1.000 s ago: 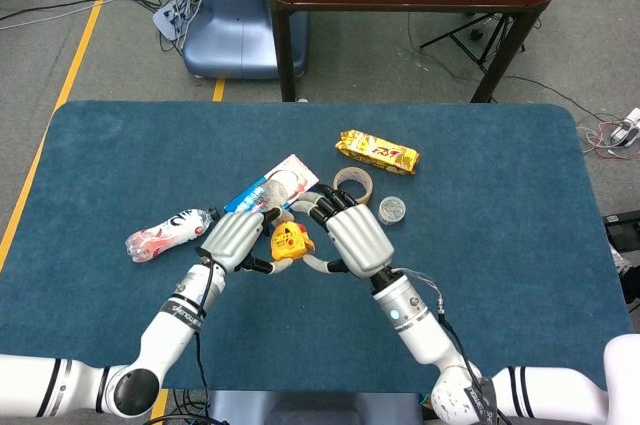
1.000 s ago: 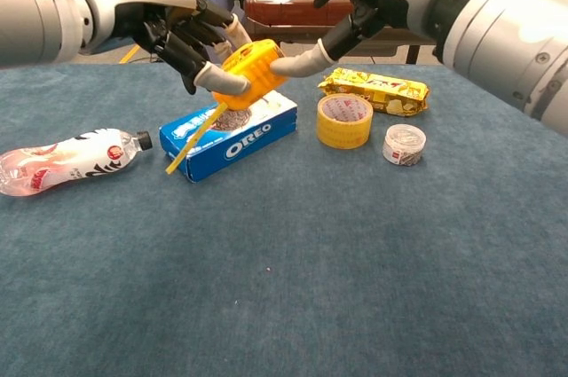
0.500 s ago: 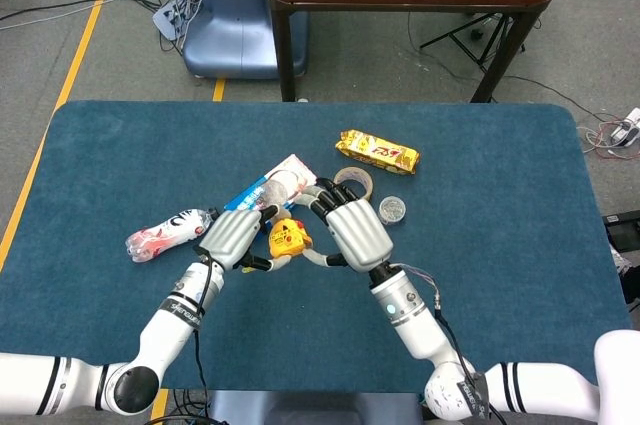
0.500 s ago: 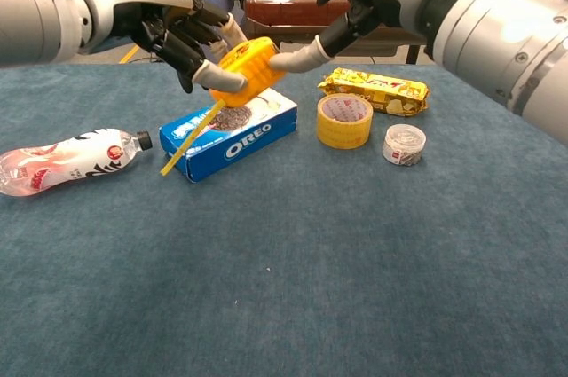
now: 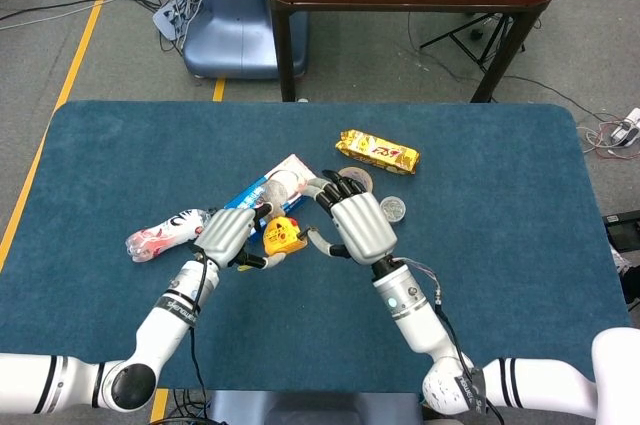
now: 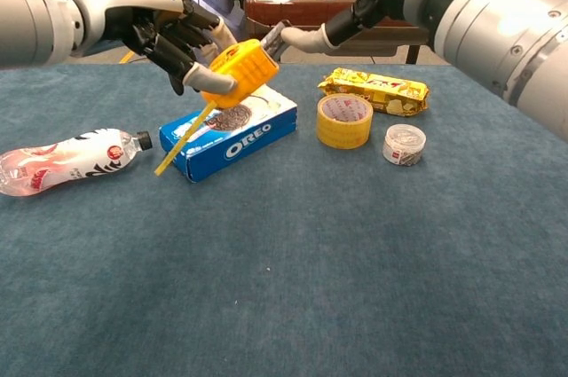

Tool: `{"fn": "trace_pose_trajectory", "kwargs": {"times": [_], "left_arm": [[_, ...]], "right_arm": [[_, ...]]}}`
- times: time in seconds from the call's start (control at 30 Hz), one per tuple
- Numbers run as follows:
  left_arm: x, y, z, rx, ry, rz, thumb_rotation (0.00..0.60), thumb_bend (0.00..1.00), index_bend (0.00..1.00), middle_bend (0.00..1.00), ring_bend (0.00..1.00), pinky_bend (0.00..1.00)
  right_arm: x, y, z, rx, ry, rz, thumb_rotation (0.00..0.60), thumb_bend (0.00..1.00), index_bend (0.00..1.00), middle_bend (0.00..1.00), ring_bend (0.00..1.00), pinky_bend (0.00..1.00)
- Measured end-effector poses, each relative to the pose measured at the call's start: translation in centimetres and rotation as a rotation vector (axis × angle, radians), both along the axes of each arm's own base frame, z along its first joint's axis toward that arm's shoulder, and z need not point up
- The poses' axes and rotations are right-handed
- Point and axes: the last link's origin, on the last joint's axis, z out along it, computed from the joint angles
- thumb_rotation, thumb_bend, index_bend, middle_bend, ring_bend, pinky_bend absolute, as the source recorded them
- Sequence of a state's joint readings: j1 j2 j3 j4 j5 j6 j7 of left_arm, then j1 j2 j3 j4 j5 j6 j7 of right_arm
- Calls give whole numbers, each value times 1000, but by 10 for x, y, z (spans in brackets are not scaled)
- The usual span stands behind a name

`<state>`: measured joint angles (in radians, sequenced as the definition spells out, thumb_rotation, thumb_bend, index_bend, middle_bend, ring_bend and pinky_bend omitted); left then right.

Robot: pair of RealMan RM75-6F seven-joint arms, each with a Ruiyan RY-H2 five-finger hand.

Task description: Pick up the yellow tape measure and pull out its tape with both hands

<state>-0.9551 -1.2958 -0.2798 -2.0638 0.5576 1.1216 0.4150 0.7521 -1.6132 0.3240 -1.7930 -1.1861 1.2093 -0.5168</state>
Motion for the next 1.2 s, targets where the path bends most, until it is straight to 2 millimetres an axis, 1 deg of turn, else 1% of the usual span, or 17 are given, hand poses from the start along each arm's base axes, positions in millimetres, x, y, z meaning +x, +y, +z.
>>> {"fn": "trace_pose_trajectory", "kwargs": {"times": [0.1, 0.4, 0.53, 0.73, 0.93, 1.03, 1.2], "left_arm": [[-1, 1, 1, 2, 0, 3, 600, 245, 411, 451, 399, 386], [-3, 3, 1, -1, -3, 4, 600, 245, 410, 451, 399, 388], [-3, 3, 1, -3, -3, 4, 600, 245, 409, 450, 399, 389], [-3, 4, 1, -2, -3, 6, 600, 245, 408, 451, 399, 389], [-6, 5, 2, -4, -1, 11, 600, 245, 408, 451, 399, 392], [-8, 6, 1, -7, 4, 15, 600, 245, 407, 451, 399, 401], [-15, 9, 0, -8, 21, 24, 600, 245, 407, 451, 399, 407]], "right_arm": [[-1, -2, 0, -8, 1, -6, 600, 433, 280, 259, 132, 216], [-1, -3, -1, -11, -4, -16, 600, 477, 454, 320, 163, 216], [0, -3, -1, -9, -5, -16, 600, 500, 487, 341, 176, 216], [0, -3, -1, 1, -11, -16, 600, 584, 513, 360, 189, 216], [-1, -2, 0, 12, -29, -19, 600, 664, 568, 402, 223, 216], [-2, -2, 2, 11, -39, -21, 600, 702, 592, 421, 241, 216], [-7, -3, 6, 14, -52, -29, 600, 736, 610, 435, 259, 215]]}}
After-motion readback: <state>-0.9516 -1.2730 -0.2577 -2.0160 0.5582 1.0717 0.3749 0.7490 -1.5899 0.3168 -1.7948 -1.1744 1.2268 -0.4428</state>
